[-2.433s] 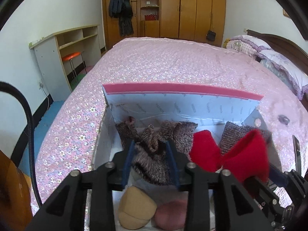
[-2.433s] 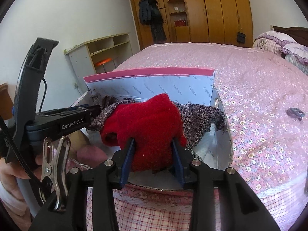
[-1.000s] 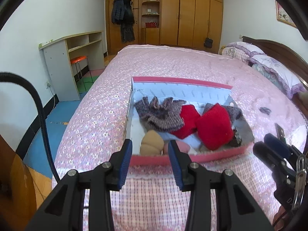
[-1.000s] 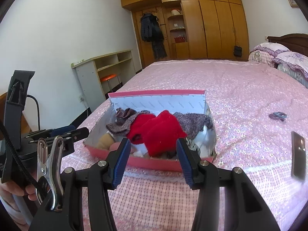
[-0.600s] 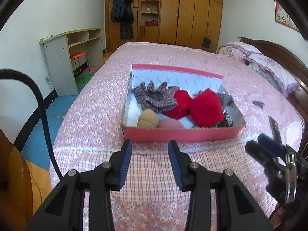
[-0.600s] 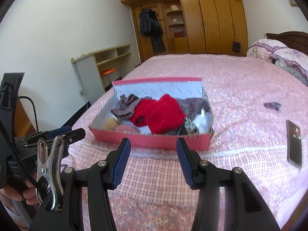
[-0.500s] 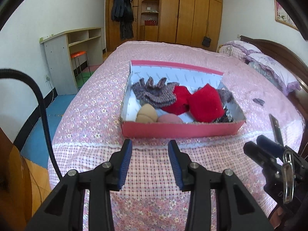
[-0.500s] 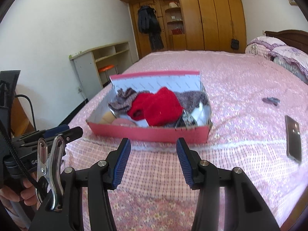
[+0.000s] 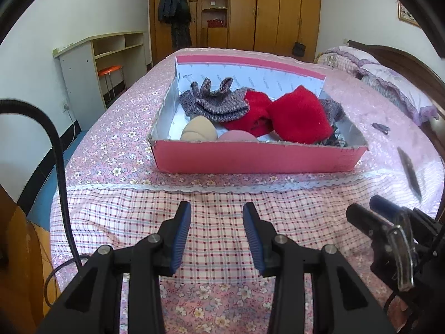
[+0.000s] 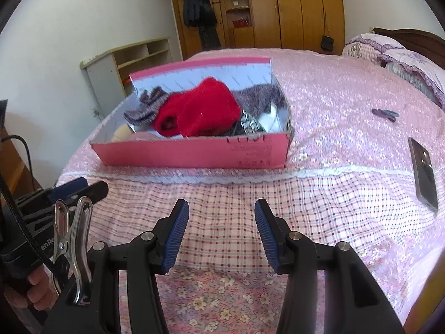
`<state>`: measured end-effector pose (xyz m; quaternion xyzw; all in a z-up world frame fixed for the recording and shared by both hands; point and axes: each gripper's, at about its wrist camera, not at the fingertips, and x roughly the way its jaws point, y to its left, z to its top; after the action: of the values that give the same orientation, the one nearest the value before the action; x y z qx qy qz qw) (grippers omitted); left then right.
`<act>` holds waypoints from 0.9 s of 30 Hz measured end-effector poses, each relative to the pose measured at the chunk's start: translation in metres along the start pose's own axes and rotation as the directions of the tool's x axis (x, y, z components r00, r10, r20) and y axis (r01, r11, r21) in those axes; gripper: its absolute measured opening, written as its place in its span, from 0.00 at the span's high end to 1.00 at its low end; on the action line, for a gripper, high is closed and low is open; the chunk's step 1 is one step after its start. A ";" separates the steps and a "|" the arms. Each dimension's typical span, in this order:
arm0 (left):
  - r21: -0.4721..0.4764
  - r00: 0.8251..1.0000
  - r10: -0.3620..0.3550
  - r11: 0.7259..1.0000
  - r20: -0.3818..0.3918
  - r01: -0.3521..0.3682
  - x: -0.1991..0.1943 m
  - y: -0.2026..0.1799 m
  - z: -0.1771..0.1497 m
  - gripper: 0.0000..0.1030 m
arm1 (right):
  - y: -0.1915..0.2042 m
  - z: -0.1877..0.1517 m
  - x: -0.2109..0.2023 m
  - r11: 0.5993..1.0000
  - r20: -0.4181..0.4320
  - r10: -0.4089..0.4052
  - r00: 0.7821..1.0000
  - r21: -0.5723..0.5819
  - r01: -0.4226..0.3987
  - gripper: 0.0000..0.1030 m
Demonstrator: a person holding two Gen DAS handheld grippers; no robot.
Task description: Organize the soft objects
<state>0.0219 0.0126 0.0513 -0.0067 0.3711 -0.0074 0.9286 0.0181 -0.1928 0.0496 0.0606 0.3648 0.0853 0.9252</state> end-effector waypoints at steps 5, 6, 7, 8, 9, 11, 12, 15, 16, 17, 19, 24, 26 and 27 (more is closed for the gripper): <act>-0.005 1.000 0.005 1.000 -0.022 -0.005 0.014 -0.002 -0.008 0.61 | -0.001 -0.006 0.012 1.000 -0.024 -0.021 0.999 -0.006 0.021 0.51; -0.010 1.000 0.011 1.000 -0.027 -0.011 0.017 -0.002 -0.010 0.61 | -0.001 -0.007 0.014 1.000 -0.028 -0.025 0.999 -0.009 0.024 0.51; -0.012 0.999 0.013 1.000 -0.031 -0.014 0.019 -0.002 -0.011 0.61 | -0.001 -0.008 0.016 1.000 -0.032 -0.027 0.999 -0.011 0.027 0.50; -0.014 0.999 0.017 1.000 -0.042 -0.017 0.023 -0.002 -0.013 0.61 | -0.001 -0.009 0.019 1.000 -0.040 -0.030 0.999 -0.011 0.029 0.48; -0.016 0.998 0.019 1.000 -0.056 -0.019 0.026 -0.001 -0.014 0.61 | -0.001 -0.010 0.022 0.999 -0.047 -0.031 0.998 -0.010 0.030 0.46; -0.024 0.997 0.017 1.000 -0.071 -0.019 0.032 0.000 -0.016 0.60 | -0.002 -0.013 0.027 0.999 -0.066 -0.037 0.997 0.001 0.037 0.45; -0.025 0.997 0.016 1.000 -0.070 -0.018 0.032 0.001 -0.017 0.60 | -0.003 -0.014 0.029 0.999 -0.070 -0.037 0.997 0.011 0.038 0.45; -0.015 0.997 0.025 1.000 -0.068 -0.026 0.035 -0.001 -0.019 0.59 | 0.000 -0.017 0.029 0.999 -0.064 -0.051 0.997 0.006 0.051 0.45; -0.010 0.997 0.032 0.999 -0.069 -0.033 0.036 -0.002 -0.020 0.59 | 0.002 -0.018 0.029 0.998 -0.064 -0.058 0.996 0.000 0.058 0.44; -0.007 0.997 0.036 0.999 -0.068 -0.037 0.036 -0.003 -0.020 0.58 | 0.004 -0.018 0.030 0.998 -0.065 -0.065 0.996 -0.007 0.064 0.44; -0.001 0.997 0.048 0.999 -0.065 -0.048 0.037 -0.005 -0.020 0.57 | 0.007 -0.019 0.032 0.997 -0.066 -0.071 0.995 -0.018 0.070 0.42; 0.016 0.996 0.076 0.997 -0.054 -0.076 0.040 -0.009 -0.023 0.53 | 0.010 -0.019 0.035 0.997 -0.066 -0.076 0.995 -0.038 0.074 0.37; 0.017 0.995 0.083 0.996 -0.050 -0.082 0.040 -0.009 -0.024 0.52 | 0.010 -0.019 0.035 0.996 -0.064 -0.075 0.995 -0.041 0.073 0.36; 0.014 0.995 0.082 0.997 -0.049 -0.081 0.040 -0.009 -0.025 0.52 | 0.010 -0.020 0.035 0.997 -0.064 -0.072 0.995 -0.040 0.069 0.35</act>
<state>0.0339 0.0030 0.0060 0.0144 0.3938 0.0279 0.9187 0.0290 -0.1748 0.0137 0.0273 0.3951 0.0615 0.9162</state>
